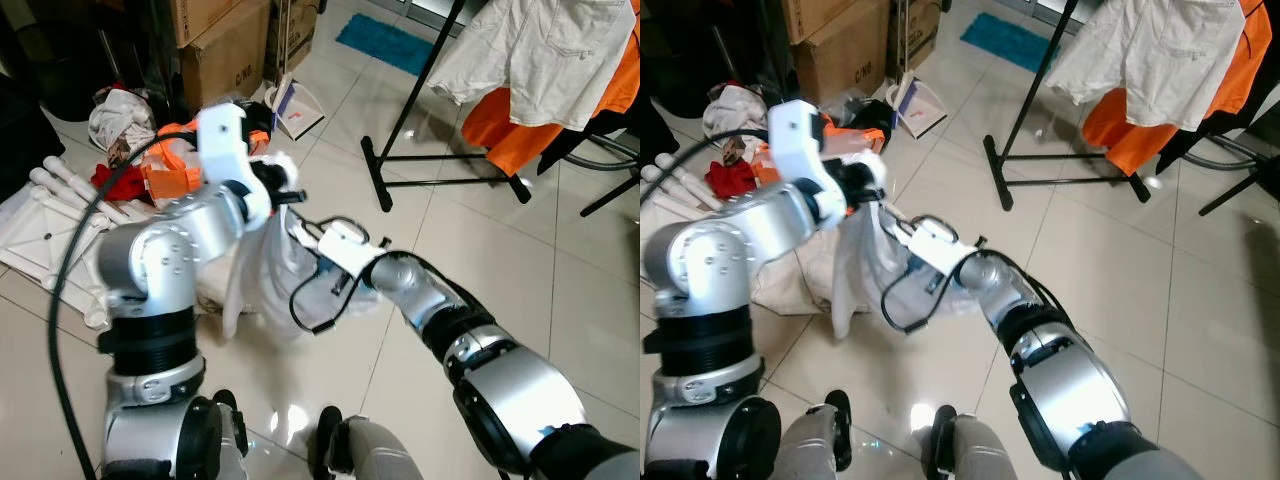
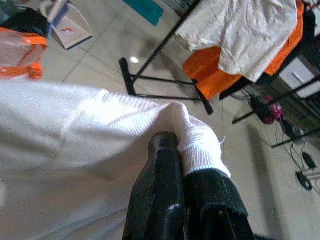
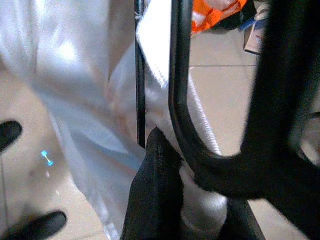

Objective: Hang hanger

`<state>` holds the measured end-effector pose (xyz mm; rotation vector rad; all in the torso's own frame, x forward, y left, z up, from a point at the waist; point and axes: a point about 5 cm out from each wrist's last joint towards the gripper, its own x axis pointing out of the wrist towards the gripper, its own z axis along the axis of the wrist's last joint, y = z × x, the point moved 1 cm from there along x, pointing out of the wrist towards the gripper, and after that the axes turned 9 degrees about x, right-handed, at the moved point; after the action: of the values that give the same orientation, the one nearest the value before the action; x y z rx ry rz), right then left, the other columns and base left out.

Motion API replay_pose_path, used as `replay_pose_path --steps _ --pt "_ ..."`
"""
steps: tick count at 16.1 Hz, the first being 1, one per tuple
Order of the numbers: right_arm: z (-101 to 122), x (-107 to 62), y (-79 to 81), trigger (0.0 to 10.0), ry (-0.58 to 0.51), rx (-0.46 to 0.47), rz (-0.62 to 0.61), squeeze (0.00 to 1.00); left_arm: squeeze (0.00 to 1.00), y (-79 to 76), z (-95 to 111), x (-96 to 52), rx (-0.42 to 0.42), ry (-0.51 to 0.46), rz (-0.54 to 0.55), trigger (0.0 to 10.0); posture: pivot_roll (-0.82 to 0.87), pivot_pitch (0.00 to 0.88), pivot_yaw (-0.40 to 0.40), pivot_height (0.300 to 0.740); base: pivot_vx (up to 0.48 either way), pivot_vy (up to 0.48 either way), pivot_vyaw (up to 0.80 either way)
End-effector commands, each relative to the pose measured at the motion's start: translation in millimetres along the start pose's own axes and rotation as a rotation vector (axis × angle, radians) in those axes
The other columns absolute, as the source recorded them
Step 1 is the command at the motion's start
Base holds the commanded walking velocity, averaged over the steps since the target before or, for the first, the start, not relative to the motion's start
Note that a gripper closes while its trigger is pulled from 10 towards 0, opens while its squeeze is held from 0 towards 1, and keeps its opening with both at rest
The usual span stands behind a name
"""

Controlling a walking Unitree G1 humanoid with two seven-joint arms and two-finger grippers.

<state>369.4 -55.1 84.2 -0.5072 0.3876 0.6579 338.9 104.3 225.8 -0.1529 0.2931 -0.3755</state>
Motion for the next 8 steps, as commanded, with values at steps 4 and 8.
replay_pose_path --steps 4,8 --pt "23 -5.6 -20.2 0.0 -0.097 0.012 -0.022 0.0 0.0 -18.0 -19 12.2 0.113 0.059 -0.101 10.0 0.05 0.231 -0.189 0.74 0.0 0.0 0.0" --pt "22 -7.5 -24.2 0.0 -0.091 -0.014 -0.027 0.0 0.0 0.3 -13 8.1 0.333 0.044 -0.082 10.0 0.05 0.232 -0.19 0.74 0.0 0.0 0.0"
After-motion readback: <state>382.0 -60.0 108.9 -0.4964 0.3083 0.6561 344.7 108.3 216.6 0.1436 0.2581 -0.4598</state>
